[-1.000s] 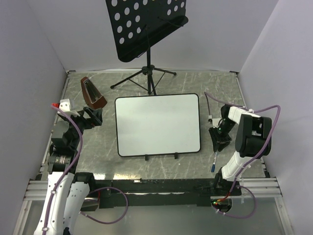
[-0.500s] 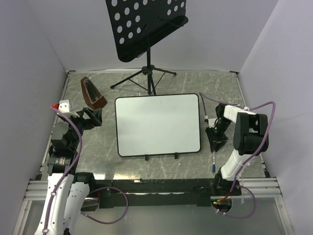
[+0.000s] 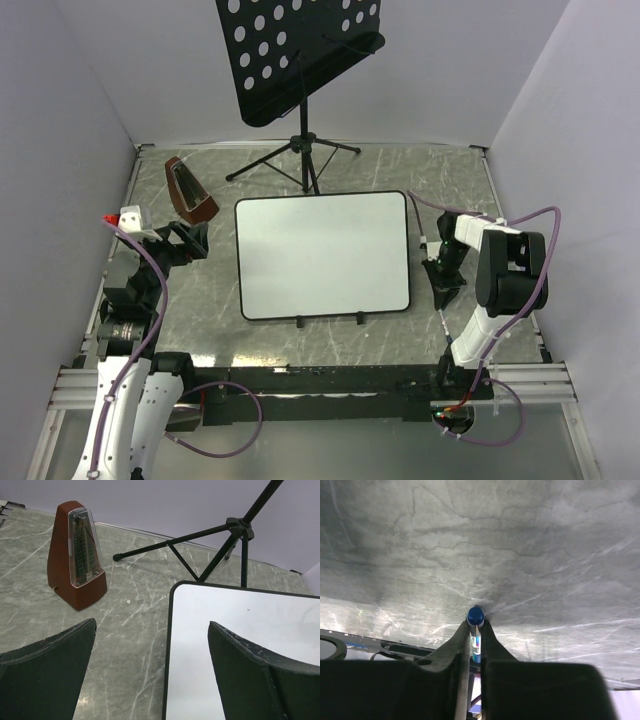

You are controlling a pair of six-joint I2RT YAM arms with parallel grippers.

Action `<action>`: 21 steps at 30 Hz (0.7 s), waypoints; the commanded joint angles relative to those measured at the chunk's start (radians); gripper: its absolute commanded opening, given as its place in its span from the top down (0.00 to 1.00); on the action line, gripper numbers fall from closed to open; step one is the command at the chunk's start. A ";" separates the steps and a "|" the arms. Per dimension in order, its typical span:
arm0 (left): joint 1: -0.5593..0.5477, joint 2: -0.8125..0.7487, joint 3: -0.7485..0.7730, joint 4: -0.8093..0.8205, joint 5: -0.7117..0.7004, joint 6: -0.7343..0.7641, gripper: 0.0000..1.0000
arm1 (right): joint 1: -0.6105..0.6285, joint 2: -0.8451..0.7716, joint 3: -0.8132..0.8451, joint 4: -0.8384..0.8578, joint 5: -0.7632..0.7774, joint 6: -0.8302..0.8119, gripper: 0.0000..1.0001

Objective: Write a sentence on the whiteboard
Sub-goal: Pick up the whiteboard marker at the center of the board.

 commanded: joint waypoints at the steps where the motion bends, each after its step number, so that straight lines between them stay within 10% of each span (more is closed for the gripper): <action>1: 0.000 -0.015 -0.001 0.041 -0.024 0.003 0.03 | -0.023 0.012 0.048 0.168 0.046 0.008 0.93; 10: 0.000 -0.013 -0.002 0.043 -0.024 0.003 0.03 | -0.048 0.203 0.356 0.205 0.091 0.005 0.88; 21: 0.001 -0.015 -0.002 0.047 -0.027 0.004 0.03 | -0.049 0.286 0.458 0.118 0.092 -0.053 0.57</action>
